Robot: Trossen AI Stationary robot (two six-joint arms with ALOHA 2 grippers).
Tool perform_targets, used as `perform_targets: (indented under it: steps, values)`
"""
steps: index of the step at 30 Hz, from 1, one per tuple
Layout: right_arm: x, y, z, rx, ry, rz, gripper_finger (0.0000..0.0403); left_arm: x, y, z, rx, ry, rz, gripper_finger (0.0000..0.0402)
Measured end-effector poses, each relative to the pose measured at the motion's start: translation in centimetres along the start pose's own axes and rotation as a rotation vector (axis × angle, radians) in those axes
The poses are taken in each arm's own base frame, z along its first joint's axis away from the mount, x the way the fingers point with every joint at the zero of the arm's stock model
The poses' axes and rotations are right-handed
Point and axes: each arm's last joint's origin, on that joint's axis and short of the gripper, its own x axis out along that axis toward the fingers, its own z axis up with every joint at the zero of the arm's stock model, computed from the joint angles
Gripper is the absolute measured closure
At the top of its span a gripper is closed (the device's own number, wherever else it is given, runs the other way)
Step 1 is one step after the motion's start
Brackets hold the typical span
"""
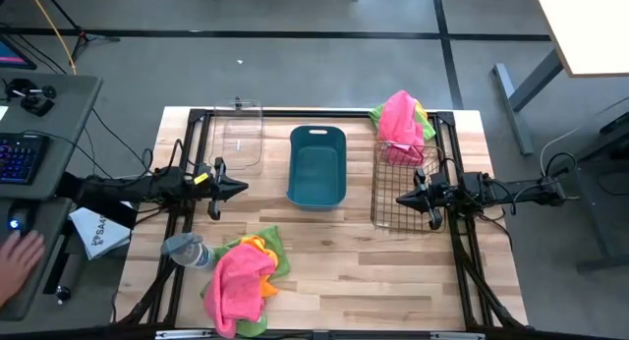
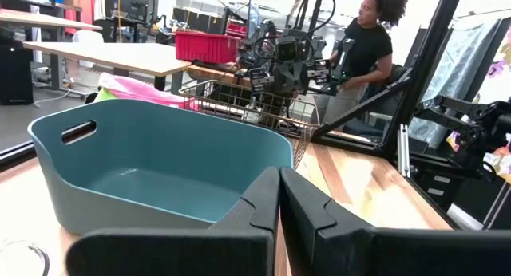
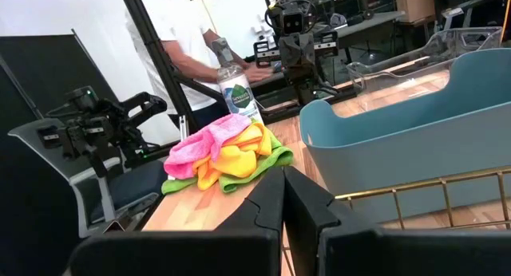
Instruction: Sort microfiber towel by color & place in baskets
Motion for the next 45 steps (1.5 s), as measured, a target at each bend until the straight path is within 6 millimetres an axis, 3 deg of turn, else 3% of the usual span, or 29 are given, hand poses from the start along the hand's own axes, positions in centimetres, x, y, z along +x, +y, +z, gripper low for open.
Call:
perform_targets:
  steps: [45]
  values:
    - [0.00, 0.00, -0.01, 0.000, 0.000, 0.000, 0.0402, 0.00, 0.00, 0.00, 0.000, 0.000, 0.000, 0.0401]
